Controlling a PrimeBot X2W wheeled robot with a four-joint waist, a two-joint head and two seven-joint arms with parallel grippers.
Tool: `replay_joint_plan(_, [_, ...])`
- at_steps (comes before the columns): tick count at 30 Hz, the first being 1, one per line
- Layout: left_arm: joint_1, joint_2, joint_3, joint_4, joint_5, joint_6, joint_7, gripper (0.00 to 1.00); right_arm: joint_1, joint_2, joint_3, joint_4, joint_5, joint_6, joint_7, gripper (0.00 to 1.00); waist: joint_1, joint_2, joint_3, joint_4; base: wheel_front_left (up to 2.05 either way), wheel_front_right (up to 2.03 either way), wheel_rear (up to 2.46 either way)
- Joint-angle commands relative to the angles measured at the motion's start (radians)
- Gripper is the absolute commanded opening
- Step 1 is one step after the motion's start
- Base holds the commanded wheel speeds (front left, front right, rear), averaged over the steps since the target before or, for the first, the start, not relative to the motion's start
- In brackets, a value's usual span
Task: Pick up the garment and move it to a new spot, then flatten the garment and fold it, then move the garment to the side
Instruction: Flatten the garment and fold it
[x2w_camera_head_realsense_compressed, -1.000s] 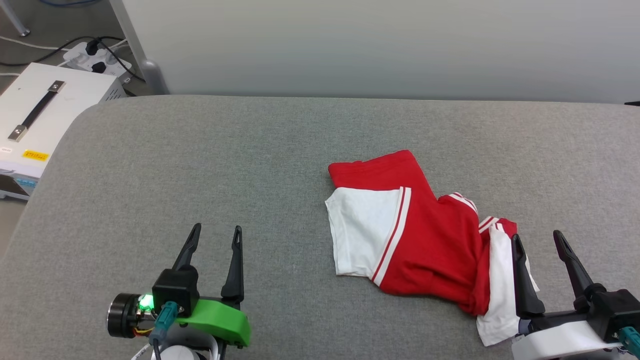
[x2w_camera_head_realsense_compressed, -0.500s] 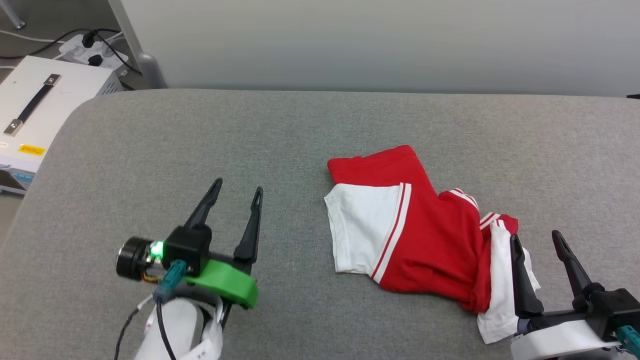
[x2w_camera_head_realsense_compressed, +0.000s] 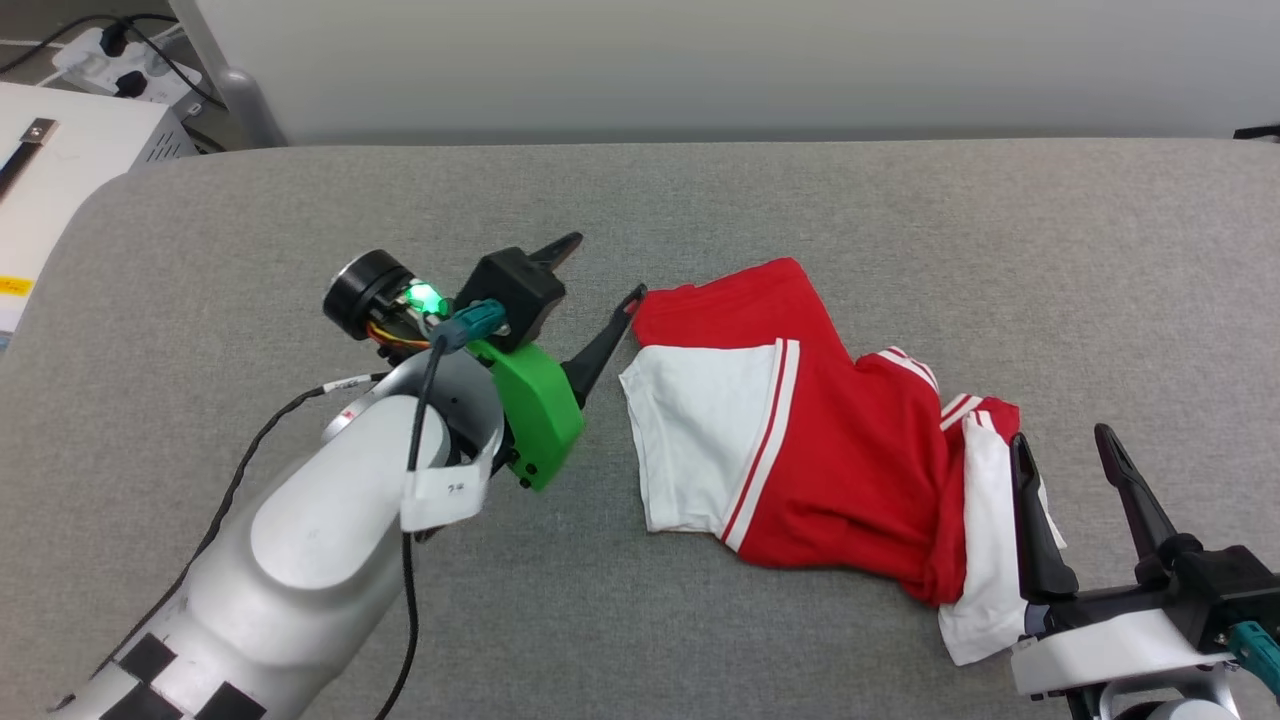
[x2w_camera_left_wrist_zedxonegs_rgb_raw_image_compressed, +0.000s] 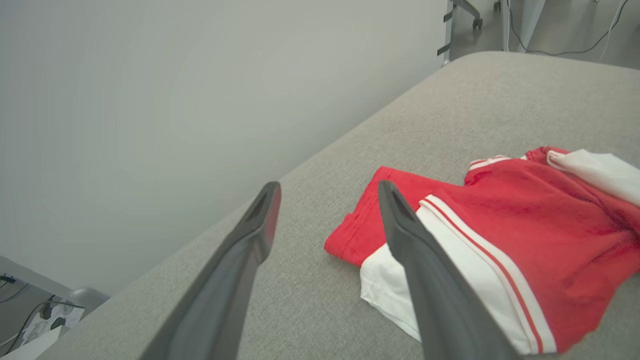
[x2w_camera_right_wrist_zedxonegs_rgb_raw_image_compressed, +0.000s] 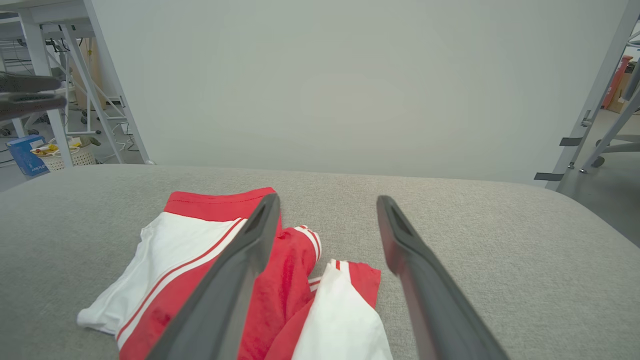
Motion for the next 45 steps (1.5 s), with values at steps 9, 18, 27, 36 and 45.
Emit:
replay_joint_plan(9, [-0.207,0.088,-0.396,0.000,-0.372,-0.002,0.370,1.00,-0.052,-0.001,0.008,-0.001,0.003,-0.001,-0.005,1.00,-0.0001,0.0000,0.059,-0.058,0.00,0.00,0.00])
replay_joint_plan(18, [-0.240,0.090,-0.527,-0.024,-0.466,-0.002,0.584,1.00,-0.088,-0.001,0.018,-0.003,0.013,-0.001,-0.005,1.00,-0.0001,0.0000,0.114,-0.100,0.00,0.00,0.00])
replay_joint_plan(27, [-0.107,0.077,-0.528,-0.020,-0.324,-0.002,0.699,1.00,-0.112,-0.001,0.026,0.000,0.025,-0.001,-0.005,1.00,-0.0001,0.0000,0.151,-0.129,0.00,0.00,0.00])
replay_joint_plan(36, [-0.094,0.077,-0.528,0.026,-0.221,-0.002,0.598,0.00,-0.105,-0.001,0.016,0.007,0.025,-0.001,-0.005,1.00,-0.0001,0.0000,0.139,-0.112,0.00,0.00,0.00])
replay_joint_plan(45, [-0.159,0.125,-0.528,0.065,-0.147,-0.002,0.372,0.00,-0.059,-0.001,0.005,0.016,0.018,-0.001,-0.005,1.00,-0.0001,0.0000,0.043,-0.049,0.00,0.00,0.00])
